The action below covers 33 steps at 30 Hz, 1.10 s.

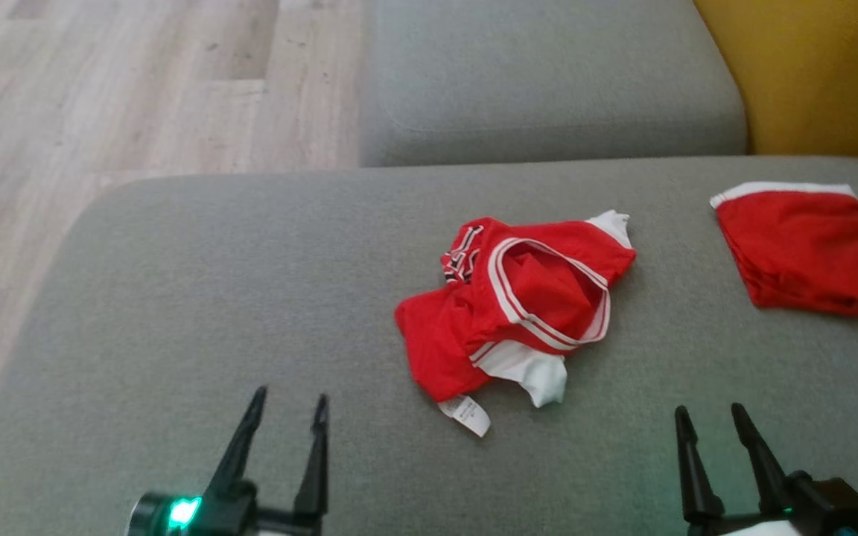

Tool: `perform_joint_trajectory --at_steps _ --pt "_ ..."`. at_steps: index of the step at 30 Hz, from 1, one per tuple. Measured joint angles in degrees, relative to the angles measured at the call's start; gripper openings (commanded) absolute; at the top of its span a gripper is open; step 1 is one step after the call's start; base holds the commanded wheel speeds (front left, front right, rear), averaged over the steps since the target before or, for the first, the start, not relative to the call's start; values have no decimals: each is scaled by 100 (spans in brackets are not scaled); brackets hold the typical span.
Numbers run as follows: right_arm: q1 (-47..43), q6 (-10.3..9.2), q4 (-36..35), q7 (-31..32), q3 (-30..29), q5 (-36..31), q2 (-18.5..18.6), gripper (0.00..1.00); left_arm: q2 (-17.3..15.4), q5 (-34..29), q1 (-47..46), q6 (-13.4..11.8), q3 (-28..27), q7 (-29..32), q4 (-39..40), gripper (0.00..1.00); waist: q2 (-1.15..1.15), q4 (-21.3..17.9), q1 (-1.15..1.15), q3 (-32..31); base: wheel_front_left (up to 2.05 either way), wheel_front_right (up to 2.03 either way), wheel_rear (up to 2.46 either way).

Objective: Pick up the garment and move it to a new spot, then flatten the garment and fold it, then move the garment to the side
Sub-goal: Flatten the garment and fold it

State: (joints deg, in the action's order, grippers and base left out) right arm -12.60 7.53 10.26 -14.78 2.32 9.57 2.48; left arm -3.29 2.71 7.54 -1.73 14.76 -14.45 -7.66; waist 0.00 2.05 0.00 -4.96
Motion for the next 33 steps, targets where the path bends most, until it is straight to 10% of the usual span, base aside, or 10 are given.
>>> perform_joint_trajectory --at_steps 13,23,24,25,28,33 --pt "514 0 -38 0 343 -15 0 100 30 -247 -2502 401 1326 82 -2137 100 0 -822 2 811 0 0 0" --pt "803 0 -79 0 426 -8 1 100 59 -858 -3796 192 1874 53 -3486 100 0 -1553 1 1422 0 0 0" --pt "855 0 -80 0 420 -5 1 100 58 -872 -3866 165 1875 18 -3666 92 0 -1674 1 1522 0 0 0" --pt "855 0 -80 0 420 -5 1 100 58 -872 -3866 165 1875 18 -3666 51 0 -1674 1 1522 0 0 0" --pt "888 0 -92 0 416 -5 1 100 57 -861 -3926 111 1875 14 -3808 0 0 -1797 1 1621 0 0 0" --pt "887 0 -87 0 411 -5 1 100 54 -558 -3924 149 1936 1 -3119 0 0 -1860 0 1586 0 0 0"
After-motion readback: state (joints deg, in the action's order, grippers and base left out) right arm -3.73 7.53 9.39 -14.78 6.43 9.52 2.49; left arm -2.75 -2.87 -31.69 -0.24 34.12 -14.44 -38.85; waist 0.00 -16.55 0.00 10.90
